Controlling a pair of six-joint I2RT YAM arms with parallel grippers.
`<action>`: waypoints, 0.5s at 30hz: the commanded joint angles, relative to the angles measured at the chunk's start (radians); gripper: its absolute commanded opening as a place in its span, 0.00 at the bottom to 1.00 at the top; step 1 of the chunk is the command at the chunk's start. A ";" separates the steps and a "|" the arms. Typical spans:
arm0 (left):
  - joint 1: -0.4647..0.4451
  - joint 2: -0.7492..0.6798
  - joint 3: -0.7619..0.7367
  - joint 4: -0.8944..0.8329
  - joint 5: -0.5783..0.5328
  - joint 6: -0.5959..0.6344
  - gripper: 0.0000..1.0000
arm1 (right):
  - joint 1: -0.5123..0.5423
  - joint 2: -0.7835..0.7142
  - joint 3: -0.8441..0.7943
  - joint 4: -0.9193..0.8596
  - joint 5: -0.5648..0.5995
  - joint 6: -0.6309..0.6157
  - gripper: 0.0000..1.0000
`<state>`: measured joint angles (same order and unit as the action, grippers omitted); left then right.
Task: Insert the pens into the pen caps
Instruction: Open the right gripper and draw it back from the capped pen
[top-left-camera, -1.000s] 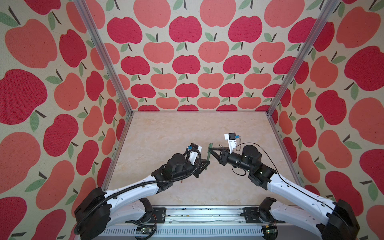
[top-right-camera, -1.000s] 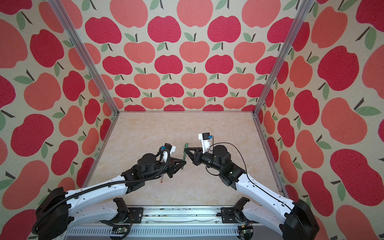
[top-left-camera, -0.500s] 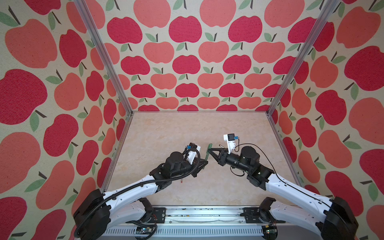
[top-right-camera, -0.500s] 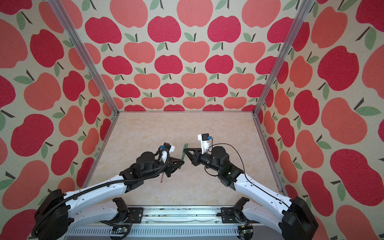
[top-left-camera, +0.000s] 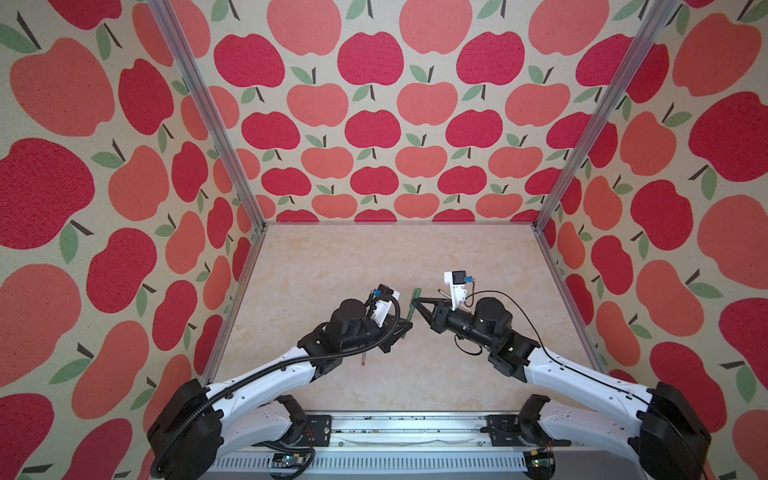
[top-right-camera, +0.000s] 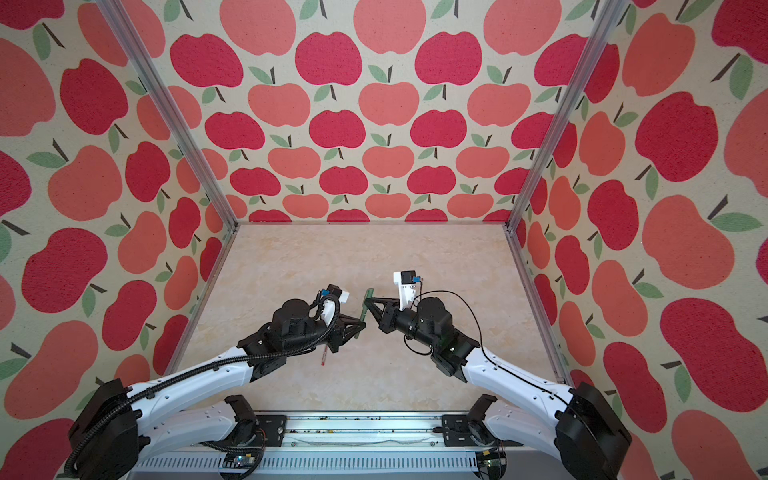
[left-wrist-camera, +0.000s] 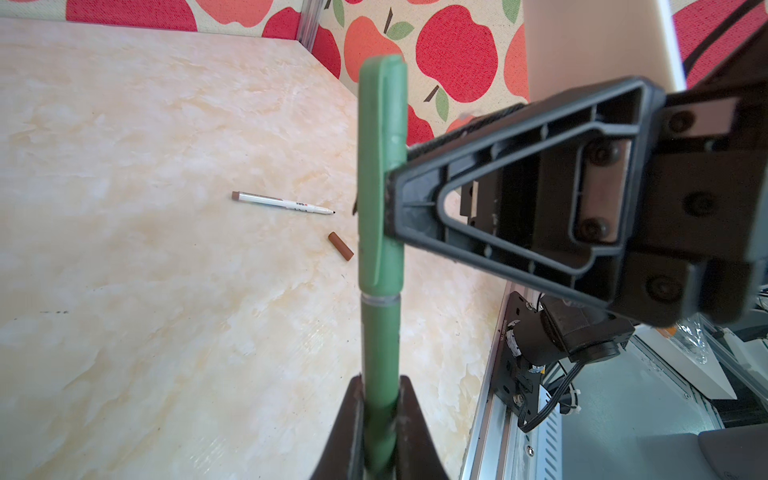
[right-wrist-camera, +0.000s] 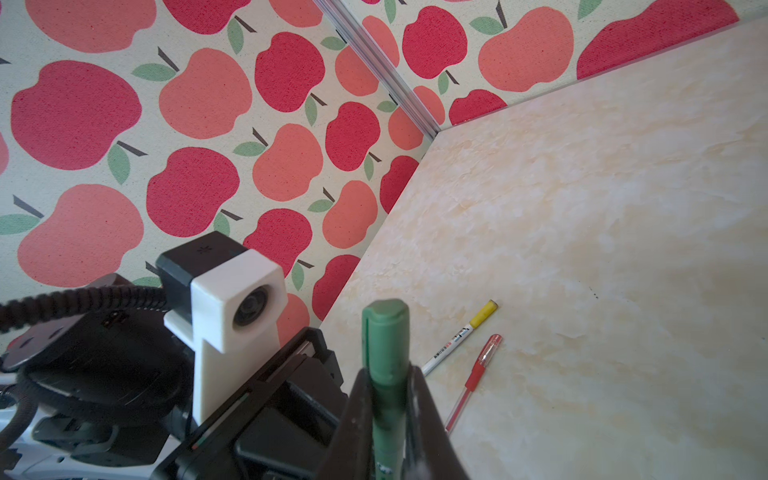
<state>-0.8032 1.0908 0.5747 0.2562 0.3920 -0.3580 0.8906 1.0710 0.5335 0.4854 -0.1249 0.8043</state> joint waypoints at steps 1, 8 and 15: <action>0.041 -0.017 0.140 0.289 -0.074 0.022 0.00 | 0.074 0.058 -0.085 -0.202 -0.132 0.025 0.06; 0.062 -0.039 0.125 0.277 -0.068 0.027 0.00 | 0.097 0.091 -0.079 -0.171 -0.124 0.030 0.07; 0.063 -0.047 0.066 0.279 -0.034 0.012 0.00 | 0.096 0.026 0.011 -0.303 -0.088 -0.040 0.15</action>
<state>-0.7738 1.0916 0.5789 0.2203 0.4267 -0.3450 0.9249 1.0977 0.5522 0.4793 -0.0628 0.8120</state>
